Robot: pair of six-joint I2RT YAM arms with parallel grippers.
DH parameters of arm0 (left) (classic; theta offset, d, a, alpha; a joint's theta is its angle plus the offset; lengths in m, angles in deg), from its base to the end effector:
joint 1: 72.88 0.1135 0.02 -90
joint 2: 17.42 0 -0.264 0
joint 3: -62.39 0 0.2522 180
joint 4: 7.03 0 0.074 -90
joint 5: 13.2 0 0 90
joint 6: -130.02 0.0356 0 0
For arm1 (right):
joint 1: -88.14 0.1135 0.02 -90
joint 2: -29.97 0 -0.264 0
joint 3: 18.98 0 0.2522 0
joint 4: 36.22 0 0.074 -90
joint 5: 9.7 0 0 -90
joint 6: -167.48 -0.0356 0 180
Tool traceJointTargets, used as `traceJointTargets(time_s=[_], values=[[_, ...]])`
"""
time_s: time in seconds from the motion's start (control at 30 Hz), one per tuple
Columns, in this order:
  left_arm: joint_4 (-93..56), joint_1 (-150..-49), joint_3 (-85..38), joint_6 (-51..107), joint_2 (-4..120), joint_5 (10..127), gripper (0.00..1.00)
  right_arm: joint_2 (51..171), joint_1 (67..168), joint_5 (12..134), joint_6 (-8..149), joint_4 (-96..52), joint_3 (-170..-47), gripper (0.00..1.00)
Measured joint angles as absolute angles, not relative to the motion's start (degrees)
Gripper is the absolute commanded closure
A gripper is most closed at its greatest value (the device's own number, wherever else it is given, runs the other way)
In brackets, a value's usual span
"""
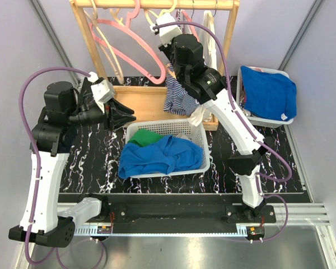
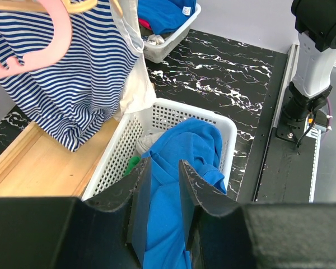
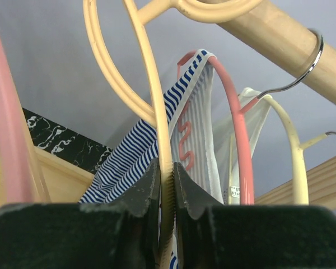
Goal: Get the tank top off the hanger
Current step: Place the hanger at the clothesline.
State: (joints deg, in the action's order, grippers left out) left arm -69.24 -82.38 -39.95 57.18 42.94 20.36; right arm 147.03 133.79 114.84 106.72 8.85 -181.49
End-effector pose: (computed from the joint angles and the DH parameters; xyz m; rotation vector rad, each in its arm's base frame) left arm 0.1577 -0.0565 0.4793 1.0266 1.5310 -0.8440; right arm 0.3083 0.2865 0.5290 -0.5389 1.4752 -0.2459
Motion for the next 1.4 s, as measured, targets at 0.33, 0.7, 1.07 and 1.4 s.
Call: traceJointTargets(time_s=[0.33, 0.7, 1.07, 1.4], values=[[-69.8, -82.4, -39.9, 57.9, 42.9, 20.4, 0.71, 147.0, 131.8, 114.7, 110.5, 7.3, -181.4, 1.0], [-70.9, -82.4, -39.8, 58.5, 42.9, 20.3, 0.71, 146.6, 131.8, 115.0, 112.3, 4.5, -177.2, 1.0], [-70.9, -82.4, -39.8, 58.5, 42.3, 20.3, 0.71, 146.4, 131.7, 115.8, 112.1, 3.1, -174.4, 1.0], [-70.9, -82.4, -39.8, 58.4, 42.3, 20.3, 0.7, 146.4, 136.1, 119.9, 112.9, 1.1, -174.1, 0.3]])
